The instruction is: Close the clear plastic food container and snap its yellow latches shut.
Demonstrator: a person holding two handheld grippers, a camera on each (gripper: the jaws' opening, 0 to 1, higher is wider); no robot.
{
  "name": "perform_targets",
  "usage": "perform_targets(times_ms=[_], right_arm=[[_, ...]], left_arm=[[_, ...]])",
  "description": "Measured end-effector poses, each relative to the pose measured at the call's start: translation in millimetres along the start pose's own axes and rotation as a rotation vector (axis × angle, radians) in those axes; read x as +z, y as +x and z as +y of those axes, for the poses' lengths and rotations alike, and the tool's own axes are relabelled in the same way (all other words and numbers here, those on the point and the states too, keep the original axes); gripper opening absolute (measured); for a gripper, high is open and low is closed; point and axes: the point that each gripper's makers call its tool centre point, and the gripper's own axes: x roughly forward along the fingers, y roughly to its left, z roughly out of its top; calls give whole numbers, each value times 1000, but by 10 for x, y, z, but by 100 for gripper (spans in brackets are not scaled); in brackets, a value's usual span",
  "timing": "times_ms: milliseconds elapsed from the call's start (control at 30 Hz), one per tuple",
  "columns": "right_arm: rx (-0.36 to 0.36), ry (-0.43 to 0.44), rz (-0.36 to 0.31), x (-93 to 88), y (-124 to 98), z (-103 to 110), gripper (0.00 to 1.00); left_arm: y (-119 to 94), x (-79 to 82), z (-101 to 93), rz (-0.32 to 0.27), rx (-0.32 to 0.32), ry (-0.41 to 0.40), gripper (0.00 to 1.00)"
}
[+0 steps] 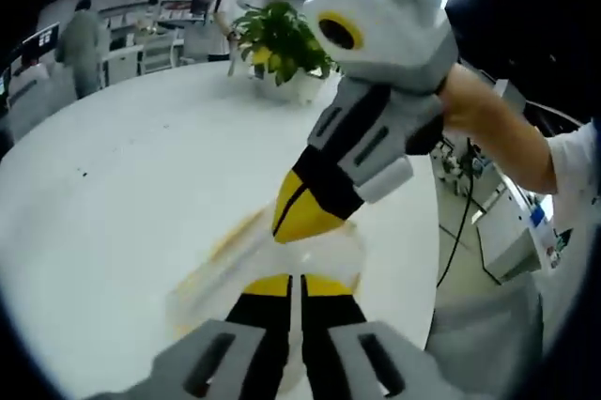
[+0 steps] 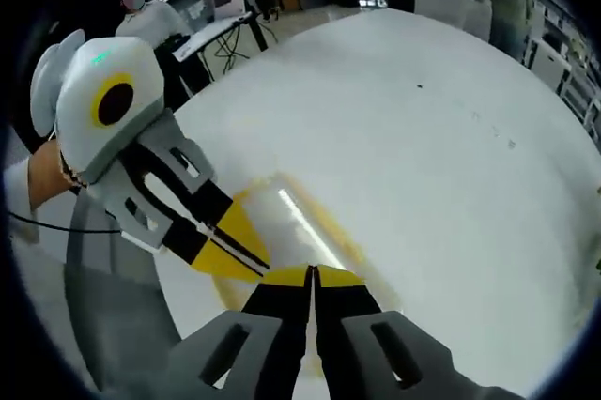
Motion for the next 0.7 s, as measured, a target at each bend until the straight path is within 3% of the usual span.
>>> perform_targets(times_ms=[400,700], right_arm=[[34,-25,14,13,134,133,0],[10,-19,1,84,131,52,0]], left_arm=[[91,-81,-126,19,-32,41,0],[60,-150,-240,21,-68,26,0]])
